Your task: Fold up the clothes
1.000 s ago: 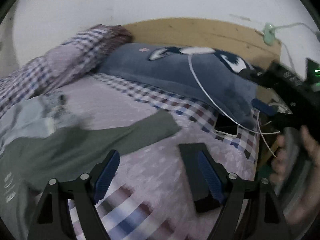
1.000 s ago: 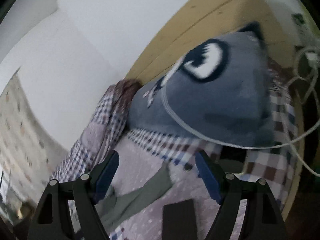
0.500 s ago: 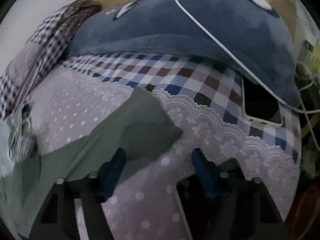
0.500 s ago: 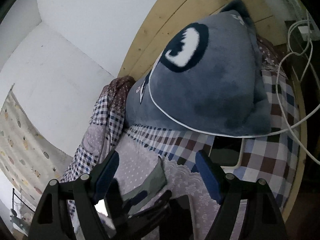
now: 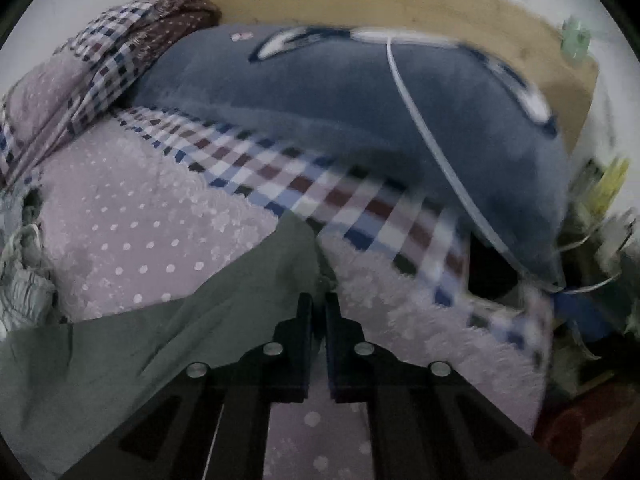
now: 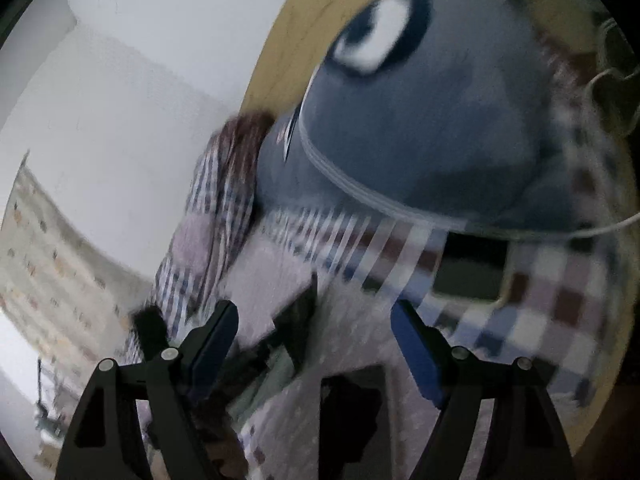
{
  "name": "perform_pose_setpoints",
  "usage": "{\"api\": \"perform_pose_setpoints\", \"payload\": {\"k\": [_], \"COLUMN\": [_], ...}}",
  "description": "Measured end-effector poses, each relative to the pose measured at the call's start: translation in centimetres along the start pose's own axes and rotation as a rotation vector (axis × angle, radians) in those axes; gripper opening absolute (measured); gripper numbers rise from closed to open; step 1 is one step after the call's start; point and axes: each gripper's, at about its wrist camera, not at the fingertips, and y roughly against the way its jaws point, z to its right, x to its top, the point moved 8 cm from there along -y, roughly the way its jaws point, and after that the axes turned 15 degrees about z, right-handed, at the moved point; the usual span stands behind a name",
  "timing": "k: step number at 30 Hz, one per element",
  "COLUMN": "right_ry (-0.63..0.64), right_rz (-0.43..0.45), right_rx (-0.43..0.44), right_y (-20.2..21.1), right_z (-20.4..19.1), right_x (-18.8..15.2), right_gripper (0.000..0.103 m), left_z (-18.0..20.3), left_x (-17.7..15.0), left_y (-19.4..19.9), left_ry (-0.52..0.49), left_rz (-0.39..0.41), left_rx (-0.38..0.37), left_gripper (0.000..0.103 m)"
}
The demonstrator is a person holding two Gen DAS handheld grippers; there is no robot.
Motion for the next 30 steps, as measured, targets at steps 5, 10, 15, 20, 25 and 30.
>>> {"api": "perform_pose_setpoints", "payload": {"k": [5,10,15,20,25,30], "right_ry": [-0.046,-0.032,0.034,0.122,0.243,0.334], "right_rz": [-0.156,-0.337,-0.457,-0.553,-0.572,-0.579], "right_rx": [0.114,0.117,0.118,0.118,0.14,0.144], "right_y": [-5.3,-11.9,-15.6,-18.2,-17.7,-16.5], "right_z": [-1.1,-1.0,-1.3,-1.8,-4.6,-7.3], "right_x": [-1.0,-1.9,-3.6,-5.5,-5.5,-5.0], "right_gripper": [0.083,0.083,0.083,0.002,0.001,0.001], "left_z": [-0.7,-1.0,-1.0,-1.0,-0.7,-0.6], "left_x": [0.0,-0.5,-1.2,-2.3,-2.9,-2.4], "left_y": [0.9,0.6,0.0,-0.6,-0.1,1.8], "left_ry": [0.042,0.056,0.063,0.057,0.062,0.086], "left_rz": [0.009,0.009,0.013,0.002,0.045,0.169], "left_rx": [-0.025,-0.046,-0.065,-0.062,-0.053,-0.001], "left_gripper": [0.005,0.005,0.005,0.006,0.042,0.068]}}
